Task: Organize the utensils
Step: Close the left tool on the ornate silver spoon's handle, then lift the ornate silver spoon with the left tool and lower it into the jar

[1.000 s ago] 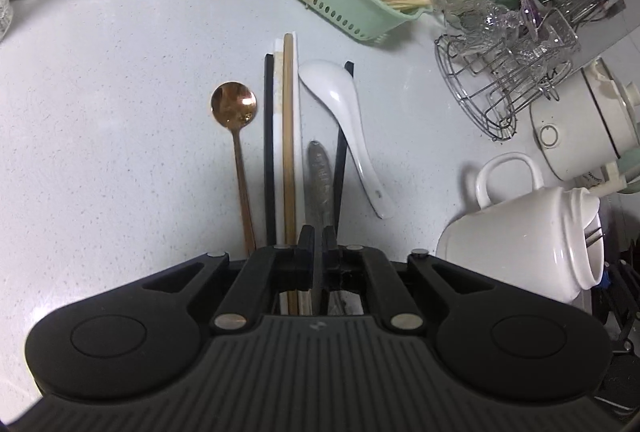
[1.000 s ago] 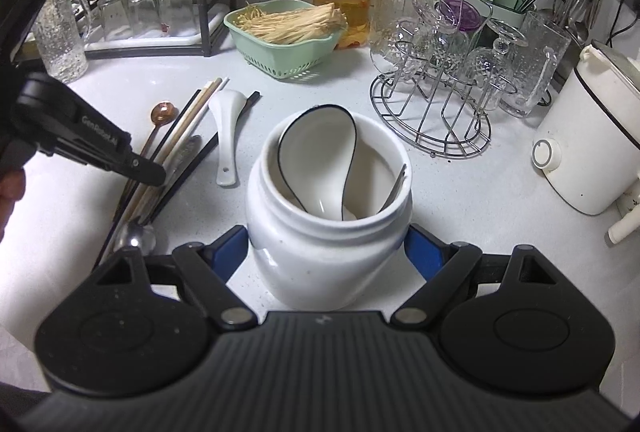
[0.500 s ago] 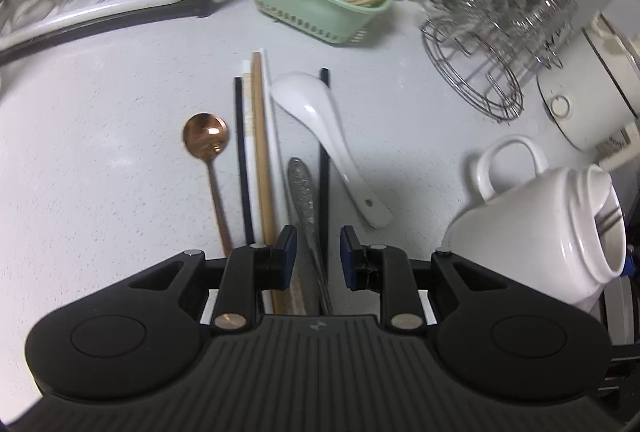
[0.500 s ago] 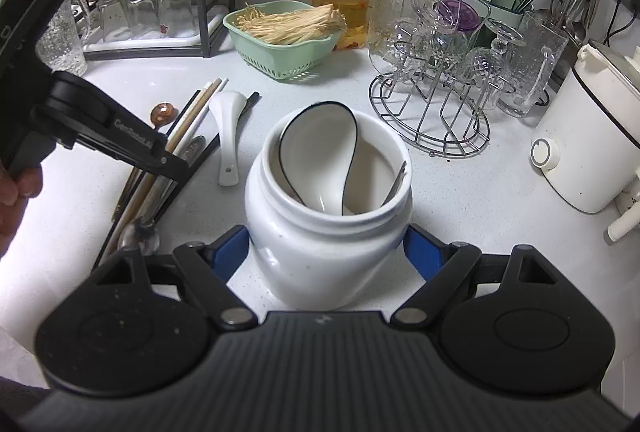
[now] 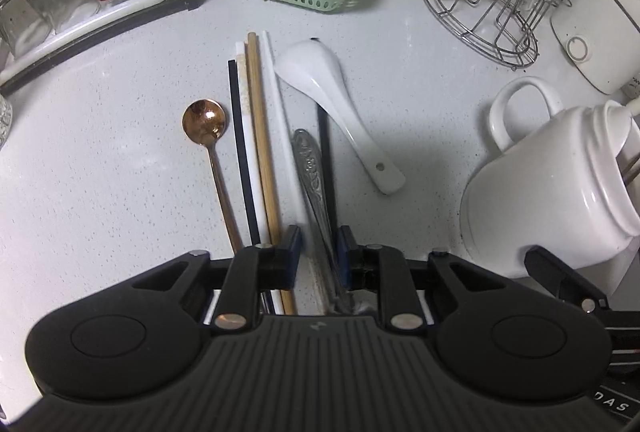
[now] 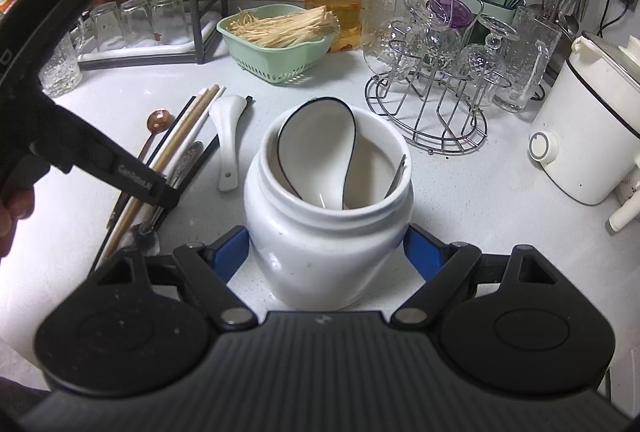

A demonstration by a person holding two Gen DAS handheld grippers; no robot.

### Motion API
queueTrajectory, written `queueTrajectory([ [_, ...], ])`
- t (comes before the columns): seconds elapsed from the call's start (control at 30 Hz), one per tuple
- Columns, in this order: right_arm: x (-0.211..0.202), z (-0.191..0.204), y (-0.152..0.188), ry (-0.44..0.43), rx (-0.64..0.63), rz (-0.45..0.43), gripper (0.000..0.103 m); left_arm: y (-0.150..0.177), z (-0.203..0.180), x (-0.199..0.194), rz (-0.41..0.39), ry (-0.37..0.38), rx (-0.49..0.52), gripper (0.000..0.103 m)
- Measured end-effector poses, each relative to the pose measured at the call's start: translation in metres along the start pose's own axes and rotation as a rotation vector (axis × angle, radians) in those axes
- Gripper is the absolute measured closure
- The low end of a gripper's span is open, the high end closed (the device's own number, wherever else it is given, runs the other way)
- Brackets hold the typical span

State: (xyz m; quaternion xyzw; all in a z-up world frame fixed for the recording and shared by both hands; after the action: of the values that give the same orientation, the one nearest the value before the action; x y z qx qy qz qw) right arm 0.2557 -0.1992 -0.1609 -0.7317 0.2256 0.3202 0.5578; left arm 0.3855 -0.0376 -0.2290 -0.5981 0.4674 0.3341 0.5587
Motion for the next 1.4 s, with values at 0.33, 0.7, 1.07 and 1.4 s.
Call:
queueTrajectory([
  [0.33, 0.0, 0.0, 0.001, 0.007, 0.002, -0.002, 0.016, -0.004, 0.01, -0.026, -0.047, 0.046, -0.009, 0.097],
  [0.7, 0.006, 0.011, -0.007, 0.011, 0.0, -0.028, 0.016, -0.013, 0.021, -0.063, -0.133, 0.128, -0.041, 0.097],
  [1.07, 0.012, 0.022, -0.015, 0.004, -0.021, -0.042, 0.016, -0.013, 0.022, -0.072, -0.161, 0.158, -0.007, 0.097],
  [1.4, 0.013, 0.024, -0.015, 0.018, -0.013, -0.041, 0.016, -0.015, 0.019, -0.096, -0.198, 0.205, 0.012, 0.097],
])
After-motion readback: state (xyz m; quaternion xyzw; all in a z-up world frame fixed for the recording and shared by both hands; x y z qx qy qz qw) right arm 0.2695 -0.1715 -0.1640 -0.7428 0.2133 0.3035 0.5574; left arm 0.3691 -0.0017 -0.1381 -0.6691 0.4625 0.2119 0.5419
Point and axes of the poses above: each gripper's, at about its wrist camera, not at the fingertips, and x roughly the way its jaws point, z to its left, y to its underside, the point moved 3 cm from there along x, roughly the way its jaws point, and after that the axes turned 9 degrees about -x, right-handed, at the moved point
